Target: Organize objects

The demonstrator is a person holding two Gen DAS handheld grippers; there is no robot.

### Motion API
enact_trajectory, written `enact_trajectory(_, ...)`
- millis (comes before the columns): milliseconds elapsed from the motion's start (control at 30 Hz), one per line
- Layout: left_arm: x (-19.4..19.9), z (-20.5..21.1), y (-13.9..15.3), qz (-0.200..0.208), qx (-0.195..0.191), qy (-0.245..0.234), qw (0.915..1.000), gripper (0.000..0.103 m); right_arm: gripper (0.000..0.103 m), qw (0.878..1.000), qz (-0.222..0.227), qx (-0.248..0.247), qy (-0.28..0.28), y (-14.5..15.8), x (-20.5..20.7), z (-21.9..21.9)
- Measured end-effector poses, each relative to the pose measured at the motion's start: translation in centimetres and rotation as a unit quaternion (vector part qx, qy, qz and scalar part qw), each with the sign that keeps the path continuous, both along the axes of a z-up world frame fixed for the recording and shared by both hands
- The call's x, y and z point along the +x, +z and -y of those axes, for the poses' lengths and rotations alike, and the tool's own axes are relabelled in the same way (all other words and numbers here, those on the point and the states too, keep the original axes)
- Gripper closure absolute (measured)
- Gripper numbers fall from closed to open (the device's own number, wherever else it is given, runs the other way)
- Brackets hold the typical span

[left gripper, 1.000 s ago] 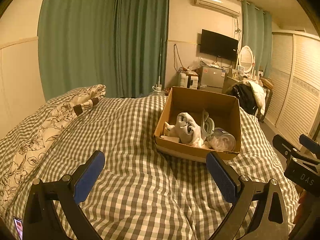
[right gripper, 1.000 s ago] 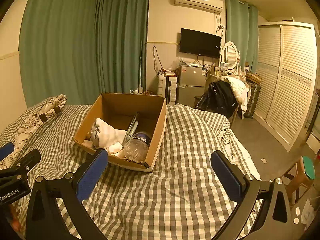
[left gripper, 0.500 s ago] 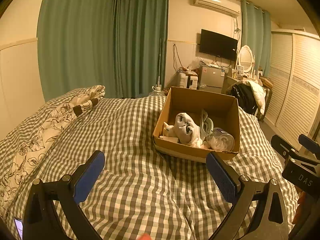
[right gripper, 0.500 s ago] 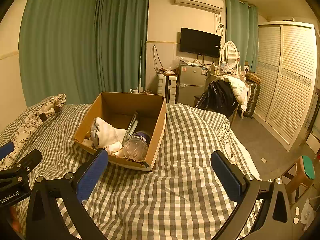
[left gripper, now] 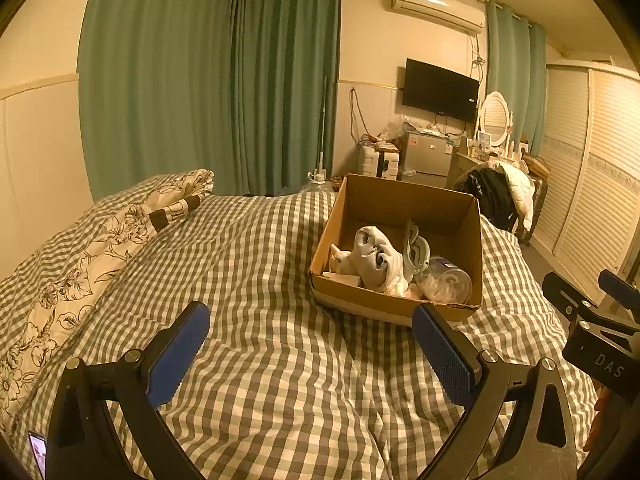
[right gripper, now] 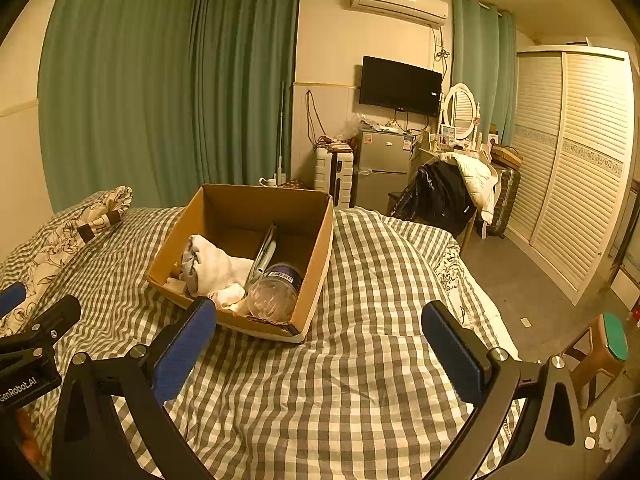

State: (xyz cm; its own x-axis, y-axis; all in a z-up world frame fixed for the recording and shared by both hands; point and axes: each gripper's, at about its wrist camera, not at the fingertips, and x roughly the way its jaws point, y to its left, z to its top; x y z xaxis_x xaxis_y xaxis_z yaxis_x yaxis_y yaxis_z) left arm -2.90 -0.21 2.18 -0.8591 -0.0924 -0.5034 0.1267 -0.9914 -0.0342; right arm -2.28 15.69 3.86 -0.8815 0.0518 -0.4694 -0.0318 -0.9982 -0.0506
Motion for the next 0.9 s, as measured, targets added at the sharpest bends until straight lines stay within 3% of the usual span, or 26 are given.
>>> enact_trajectory(900,0.02,-0.25,0.08,-0.001,-0.005,-0.006,1.0,0.0,0.0,1.0,0.002,0.005,0.004,-0.07,0.13,0.28)
